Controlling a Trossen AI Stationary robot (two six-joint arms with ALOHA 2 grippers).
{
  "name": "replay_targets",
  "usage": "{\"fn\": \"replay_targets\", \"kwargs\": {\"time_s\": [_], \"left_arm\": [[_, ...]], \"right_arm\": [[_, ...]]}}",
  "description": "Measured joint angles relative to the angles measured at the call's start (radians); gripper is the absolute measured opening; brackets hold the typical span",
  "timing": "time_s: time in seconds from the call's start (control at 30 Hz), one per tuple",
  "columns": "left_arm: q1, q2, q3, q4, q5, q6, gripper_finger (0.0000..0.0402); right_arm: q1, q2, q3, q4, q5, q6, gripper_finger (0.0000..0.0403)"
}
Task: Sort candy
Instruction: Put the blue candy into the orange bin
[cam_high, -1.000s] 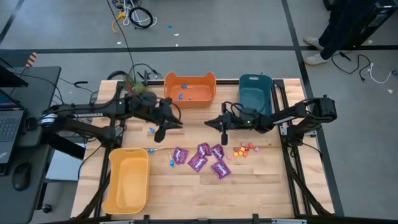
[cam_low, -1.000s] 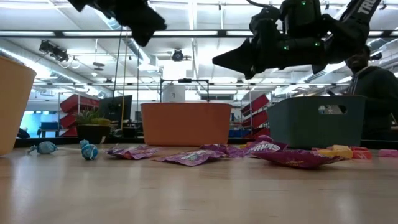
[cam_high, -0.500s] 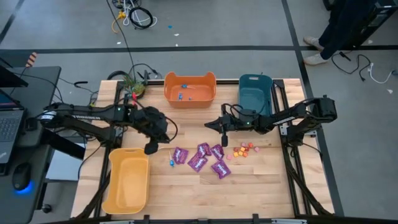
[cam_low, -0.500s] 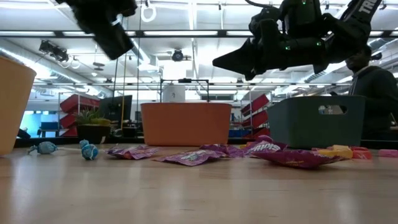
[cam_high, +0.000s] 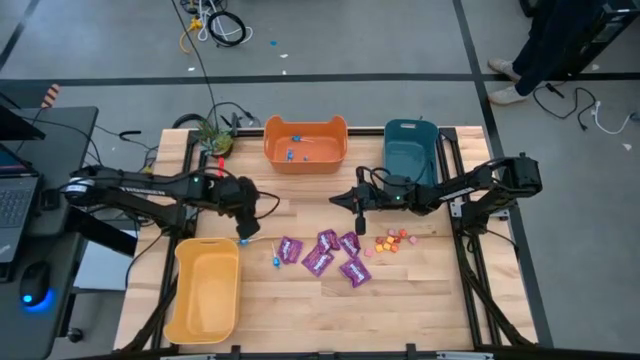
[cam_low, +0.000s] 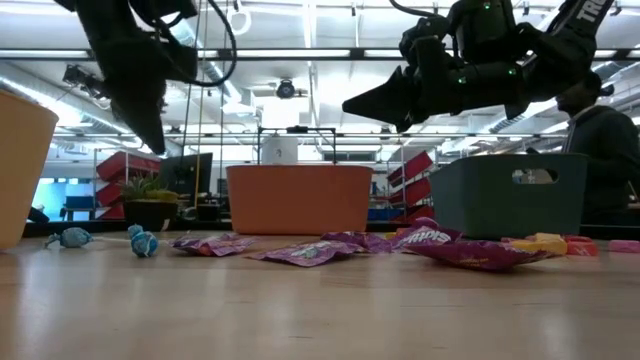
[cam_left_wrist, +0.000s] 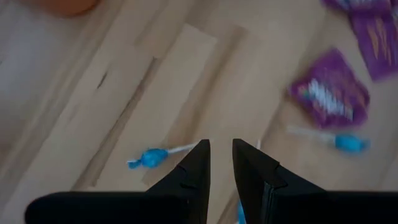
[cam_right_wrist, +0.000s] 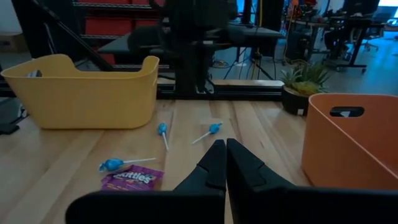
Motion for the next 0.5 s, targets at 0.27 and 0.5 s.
{"fn": "replay_targets", "kwargs": {"time_s": [0.27, 0.5], "left_arm": [[0.018, 0.012, -0.057, 0.059, -0.029, -0.247, 0.0072], [0.019, 0.055, -0.107, 0.056, -0.039, -0.301, 0.0072]], "right_arm": [[0.000, 0.000, 0.000, 0.000, 0.000, -0.007, 0.0000], [0.000, 0.000, 0.000, 0.000, 0.000, -0.013, 0.0000]]}}
